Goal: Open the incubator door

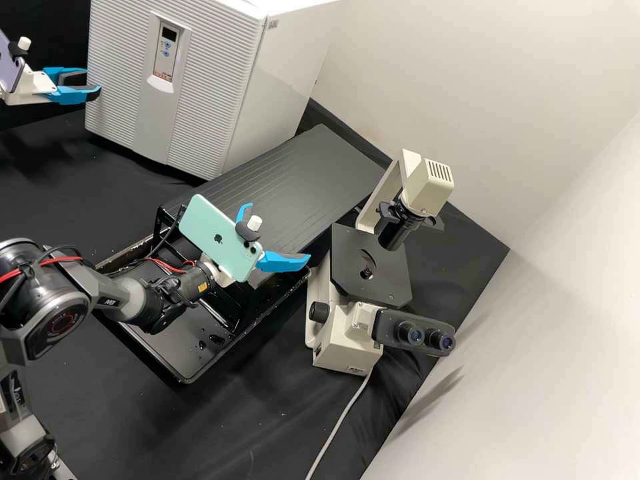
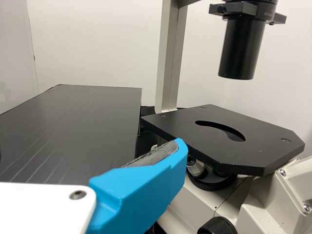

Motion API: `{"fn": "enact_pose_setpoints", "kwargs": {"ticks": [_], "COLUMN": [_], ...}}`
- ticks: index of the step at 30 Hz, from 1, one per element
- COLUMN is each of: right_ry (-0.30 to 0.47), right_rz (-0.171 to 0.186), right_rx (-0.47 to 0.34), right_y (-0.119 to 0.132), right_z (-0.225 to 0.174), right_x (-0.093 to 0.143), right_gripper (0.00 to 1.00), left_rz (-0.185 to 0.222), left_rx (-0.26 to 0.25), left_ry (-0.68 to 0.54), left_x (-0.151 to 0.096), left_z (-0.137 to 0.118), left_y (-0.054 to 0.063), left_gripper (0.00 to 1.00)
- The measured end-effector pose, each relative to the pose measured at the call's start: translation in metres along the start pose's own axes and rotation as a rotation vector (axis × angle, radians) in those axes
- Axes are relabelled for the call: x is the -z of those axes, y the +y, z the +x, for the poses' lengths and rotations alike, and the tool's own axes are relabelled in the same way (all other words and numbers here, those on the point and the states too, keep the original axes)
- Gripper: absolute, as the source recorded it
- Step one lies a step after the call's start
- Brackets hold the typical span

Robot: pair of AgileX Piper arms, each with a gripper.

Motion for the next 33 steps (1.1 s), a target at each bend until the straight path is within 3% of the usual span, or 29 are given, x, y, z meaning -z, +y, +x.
{"fn": "enact_pose_setpoints", "kwargs": {"ticks": [4,8,22,27,33], "right_ry": [0.000,0.000,0.000,0.000,0.000], "right_rz": [0.000,0.000,0.000,0.000,0.000], "right_rx": [0.000,0.000,0.000,0.000,0.000], "right_y": [0.000,0.000,0.000,0.000,0.000], "right_z": [0.000,0.000,0.000,0.000,0.000], "right_x": [0.000,0.000,0.000,0.000,0.000], "right_gripper": [1.00,1.00,1.00,1.00,1.00], "left_rz": [-0.001,0.026,0.153,0.164,0.145], "left_rx": [0.009,0.027,0.044,0.086,0.116], "left_ry": [0.004,-0.012,-0.113,-0.132,-0.120], "left_x": [-0.007,-0.007,0.006,0.006,0.006], "left_z": [-0.009,-0.024,-0.052,-0.062,-0.073], "left_y": [0.000,0.000,-0.003,-0.012,-0.020], "left_gripper": [0.00,0.00,0.00,0.00,0.00]}}
